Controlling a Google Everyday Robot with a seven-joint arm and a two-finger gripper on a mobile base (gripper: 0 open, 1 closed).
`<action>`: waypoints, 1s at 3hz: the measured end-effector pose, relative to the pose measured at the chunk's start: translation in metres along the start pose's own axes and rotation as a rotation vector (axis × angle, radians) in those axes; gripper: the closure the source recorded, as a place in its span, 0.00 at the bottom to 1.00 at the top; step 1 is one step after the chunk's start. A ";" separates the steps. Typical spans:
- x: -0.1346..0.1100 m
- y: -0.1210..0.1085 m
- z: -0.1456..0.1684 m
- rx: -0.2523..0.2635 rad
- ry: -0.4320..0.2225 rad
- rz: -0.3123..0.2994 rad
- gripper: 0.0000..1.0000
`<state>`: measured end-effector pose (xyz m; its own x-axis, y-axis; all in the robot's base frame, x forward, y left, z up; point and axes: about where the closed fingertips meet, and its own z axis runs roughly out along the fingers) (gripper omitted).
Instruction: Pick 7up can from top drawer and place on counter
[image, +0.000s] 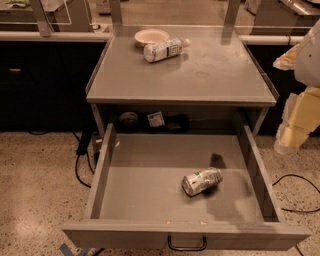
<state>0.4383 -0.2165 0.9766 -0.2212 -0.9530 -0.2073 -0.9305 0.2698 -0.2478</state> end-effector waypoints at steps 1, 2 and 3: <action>0.002 -0.001 0.012 0.006 -0.007 0.002 0.00; 0.016 0.005 0.062 -0.013 -0.028 0.019 0.00; 0.024 0.011 0.115 -0.030 -0.055 0.035 0.00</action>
Offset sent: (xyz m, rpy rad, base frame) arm 0.0167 -0.0124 -0.0966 0.0442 0.0196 -0.0174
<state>0.4560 -0.2203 0.8600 -0.2380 -0.9337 -0.2677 -0.9310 0.2978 -0.2110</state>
